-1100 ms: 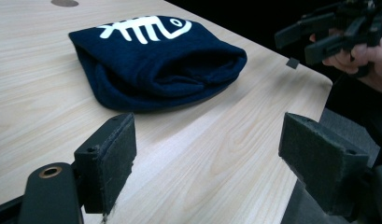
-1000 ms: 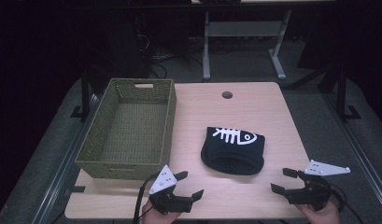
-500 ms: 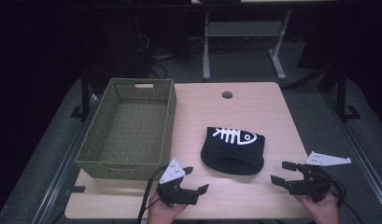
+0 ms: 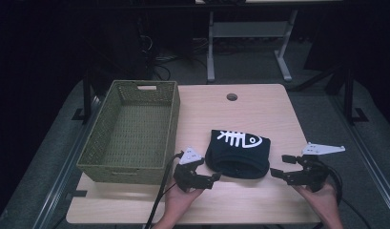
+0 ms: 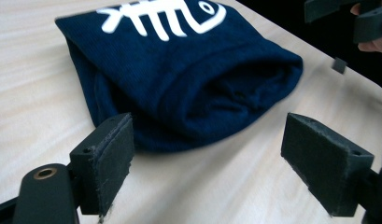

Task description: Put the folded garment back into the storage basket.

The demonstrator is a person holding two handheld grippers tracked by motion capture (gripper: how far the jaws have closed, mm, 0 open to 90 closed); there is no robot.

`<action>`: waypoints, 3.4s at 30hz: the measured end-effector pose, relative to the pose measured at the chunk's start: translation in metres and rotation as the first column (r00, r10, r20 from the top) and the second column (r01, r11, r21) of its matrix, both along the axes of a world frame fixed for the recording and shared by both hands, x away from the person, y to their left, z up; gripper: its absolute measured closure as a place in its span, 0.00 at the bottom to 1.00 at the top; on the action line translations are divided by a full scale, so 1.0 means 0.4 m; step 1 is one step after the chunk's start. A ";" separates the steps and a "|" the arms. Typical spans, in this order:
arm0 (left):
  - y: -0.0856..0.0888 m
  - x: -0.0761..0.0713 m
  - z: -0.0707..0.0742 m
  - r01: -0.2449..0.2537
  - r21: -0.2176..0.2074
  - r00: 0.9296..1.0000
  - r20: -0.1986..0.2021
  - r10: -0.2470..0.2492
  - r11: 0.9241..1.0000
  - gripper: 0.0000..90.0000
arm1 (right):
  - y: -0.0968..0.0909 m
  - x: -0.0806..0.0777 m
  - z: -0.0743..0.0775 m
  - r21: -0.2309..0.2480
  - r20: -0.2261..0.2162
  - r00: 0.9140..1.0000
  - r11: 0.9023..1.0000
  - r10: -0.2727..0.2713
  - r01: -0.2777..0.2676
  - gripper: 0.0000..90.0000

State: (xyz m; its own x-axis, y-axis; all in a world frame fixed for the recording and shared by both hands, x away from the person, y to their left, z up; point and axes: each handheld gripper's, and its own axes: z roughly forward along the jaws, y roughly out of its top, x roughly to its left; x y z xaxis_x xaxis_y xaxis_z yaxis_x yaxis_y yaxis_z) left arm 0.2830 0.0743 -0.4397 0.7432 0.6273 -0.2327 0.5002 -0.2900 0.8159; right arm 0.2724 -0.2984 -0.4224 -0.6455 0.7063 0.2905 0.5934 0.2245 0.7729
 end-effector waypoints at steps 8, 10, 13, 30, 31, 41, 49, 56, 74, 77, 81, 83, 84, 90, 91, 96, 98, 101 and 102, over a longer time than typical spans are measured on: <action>-0.030 0.049 0.005 -0.027 0.016 1.000 -0.015 0.027 1.000 0.20 | 0.017 0.056 -0.002 0.016 -0.056 0.998 1.000 0.009 -0.009 0.17; -0.036 0.059 0.008 -0.038 0.022 0.999 -0.008 0.038 0.999 0.20 | 0.020 0.069 0.000 0.009 -0.060 0.998 1.000 0.014 -0.013 0.17; -0.037 0.076 0.013 -0.056 0.011 0.998 -0.015 0.056 0.998 0.20 | 0.019 0.087 0.004 0.005 -0.072 0.997 1.000 0.006 -0.006 0.17; -0.027 0.162 -0.024 -0.149 -0.011 0.982 -0.120 0.147 0.989 0.20 | 0.024 0.159 -0.007 -0.011 -0.128 0.991 0.999 -0.043 0.042 0.17; -0.027 0.167 -0.025 -0.150 -0.012 0.981 -0.128 0.147 0.989 0.20 | 0.025 0.164 -0.011 -0.010 -0.134 0.990 0.999 -0.046 0.045 0.17; -0.044 0.201 -0.049 -0.163 -0.005 0.973 -0.165 0.160 0.987 0.21 | 0.028 0.207 -0.056 -0.022 -0.193 0.978 0.997 -0.073 0.070 0.22; -0.045 0.222 -0.069 -0.166 -0.025 0.963 -0.220 0.157 0.986 0.25 | 0.033 0.231 -0.092 -0.046 -0.237 0.967 0.996 -0.089 0.080 0.29; -0.055 0.227 -0.084 -0.162 -0.016 0.955 -0.255 0.153 0.987 0.30 | 0.039 0.238 -0.103 -0.057 -0.247 0.963 0.993 -0.110 0.099 0.44; -0.068 0.210 -0.073 -0.103 0.005 0.971 -0.216 0.102 0.995 0.71 | 0.067 0.240 -0.109 -0.046 -0.260 0.961 0.995 -0.096 0.086 0.85; -0.073 0.206 -0.066 -0.096 0.024 0.974 -0.203 0.099 0.995 0.76 | 0.073 0.236 -0.101 -0.068 -0.248 0.964 0.994 -0.100 0.085 0.87; -0.076 0.203 -0.057 -0.097 0.038 0.975 -0.199 0.103 0.995 0.78 | 0.079 0.229 -0.091 -0.083 -0.233 0.966 0.992 -0.108 0.091 0.88; -0.076 0.201 -0.051 -0.091 0.044 0.976 -0.195 0.098 0.995 0.78 | 0.083 0.222 -0.079 -0.105 -0.213 0.971 0.990 -0.111 0.090 0.88; -0.077 0.200 -0.049 -0.095 0.041 0.976 -0.193 0.101 0.995 0.78 | 0.083 0.222 -0.079 -0.105 -0.213 0.971 0.990 -0.111 0.090 0.88; -0.077 0.193 -0.024 -0.083 0.047 0.979 -0.180 0.090 0.995 0.78 | 0.085 0.212 -0.053 -0.124 -0.203 0.973 0.988 -0.112 0.088 0.88; -0.077 0.192 -0.019 -0.085 0.048 0.980 -0.177 0.092 0.995 0.78 | 0.086 0.210 -0.045 -0.129 -0.199 0.974 0.988 -0.112 0.088 0.88; -0.070 0.185 0.013 -0.088 0.042 0.982 -0.165 0.094 0.995 0.78 | 0.095 0.203 -0.003 -0.142 -0.168 0.980 0.987 -0.105 0.081 0.88; -0.069 0.180 0.030 -0.087 0.036 0.984 -0.153 0.092 0.996 0.78 | 0.097 0.199 0.011 -0.143 -0.164 0.981 0.986 -0.107 0.084 0.89; -0.067 0.172 0.054 -0.086 0.035 0.986 -0.137 0.090 0.996 0.78 | 0.098 0.195 0.032 -0.139 -0.153 0.982 0.986 -0.111 0.090 0.88; -0.065 0.170 0.061 -0.083 0.036 0.988 -0.131 0.088 0.996 0.78 | 0.099 0.194 0.039 -0.139 -0.147 0.983 0.986 -0.110 0.089 0.88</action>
State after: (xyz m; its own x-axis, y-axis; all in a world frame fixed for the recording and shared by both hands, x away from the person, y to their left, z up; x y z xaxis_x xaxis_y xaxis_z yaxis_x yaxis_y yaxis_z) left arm 0.3508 0.0483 -0.4153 0.6506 0.6955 -0.3049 0.6269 -0.2654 0.7325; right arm 0.3501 -0.2588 -0.4067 -0.5252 0.8034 0.2807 0.7271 0.2522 0.6386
